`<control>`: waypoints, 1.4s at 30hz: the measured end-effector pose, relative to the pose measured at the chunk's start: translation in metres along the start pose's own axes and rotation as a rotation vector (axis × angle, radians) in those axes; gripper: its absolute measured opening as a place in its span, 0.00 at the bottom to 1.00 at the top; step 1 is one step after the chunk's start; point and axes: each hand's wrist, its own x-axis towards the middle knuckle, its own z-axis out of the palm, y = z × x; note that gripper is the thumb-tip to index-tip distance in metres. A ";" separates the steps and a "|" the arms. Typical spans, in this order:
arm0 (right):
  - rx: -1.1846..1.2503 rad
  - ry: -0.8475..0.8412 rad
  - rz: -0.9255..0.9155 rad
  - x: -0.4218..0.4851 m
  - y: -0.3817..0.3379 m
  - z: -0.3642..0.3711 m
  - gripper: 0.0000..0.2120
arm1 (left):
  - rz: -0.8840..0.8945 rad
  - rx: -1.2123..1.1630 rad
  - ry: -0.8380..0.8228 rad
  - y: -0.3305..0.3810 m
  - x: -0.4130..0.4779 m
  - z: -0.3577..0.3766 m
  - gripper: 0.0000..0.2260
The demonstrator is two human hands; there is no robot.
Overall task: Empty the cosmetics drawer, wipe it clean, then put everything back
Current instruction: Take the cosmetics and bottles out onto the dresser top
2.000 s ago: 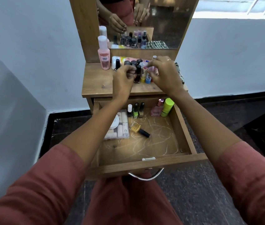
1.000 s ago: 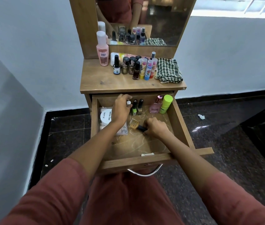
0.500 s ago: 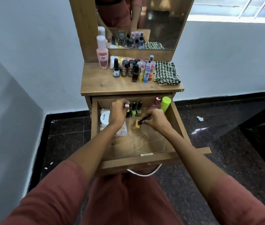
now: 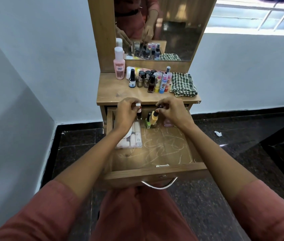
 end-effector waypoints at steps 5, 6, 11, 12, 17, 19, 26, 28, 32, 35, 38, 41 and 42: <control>-0.006 0.059 -0.065 0.032 -0.019 -0.004 0.12 | 0.064 -0.011 0.076 0.016 0.024 -0.016 0.10; -0.010 0.068 -0.077 0.039 -0.023 -0.005 0.12 | 0.073 -0.007 0.084 0.019 0.029 -0.017 0.10; -0.050 0.121 -0.108 0.072 -0.036 -0.007 0.11 | 0.112 0.034 0.072 0.022 0.055 -0.015 0.10; -0.045 0.121 -0.109 0.077 -0.036 -0.007 0.10 | 0.103 0.034 0.068 0.022 0.059 -0.012 0.10; -0.064 0.092 -0.096 0.095 -0.033 -0.004 0.08 | 0.075 0.052 0.052 0.024 0.077 -0.003 0.10; -0.083 0.086 -0.087 0.098 -0.032 -0.003 0.08 | 0.090 0.061 0.038 0.024 0.082 -0.001 0.10; -0.129 0.080 -0.110 0.107 -0.025 0.004 0.09 | 0.121 0.064 0.024 0.023 0.092 0.000 0.10; -0.128 0.092 -0.118 0.108 -0.024 0.005 0.09 | 0.129 0.056 0.029 0.023 0.093 0.000 0.10; -0.137 0.112 -0.134 0.105 -0.025 0.004 0.11 | 0.139 0.042 0.034 0.021 0.092 -0.001 0.11; -0.150 0.142 -0.128 0.100 -0.023 0.001 0.13 | 0.141 0.018 0.062 0.020 0.090 -0.002 0.11; -0.132 0.185 -0.146 0.092 -0.018 0.000 0.11 | 0.156 0.009 0.095 0.016 0.085 -0.004 0.11; -0.094 0.203 -0.141 0.079 -0.010 0.001 0.09 | 0.178 -0.006 0.120 0.009 0.074 -0.003 0.10; -0.085 0.199 -0.139 0.074 -0.007 0.002 0.09 | 0.188 -0.012 0.125 0.007 0.069 -0.001 0.10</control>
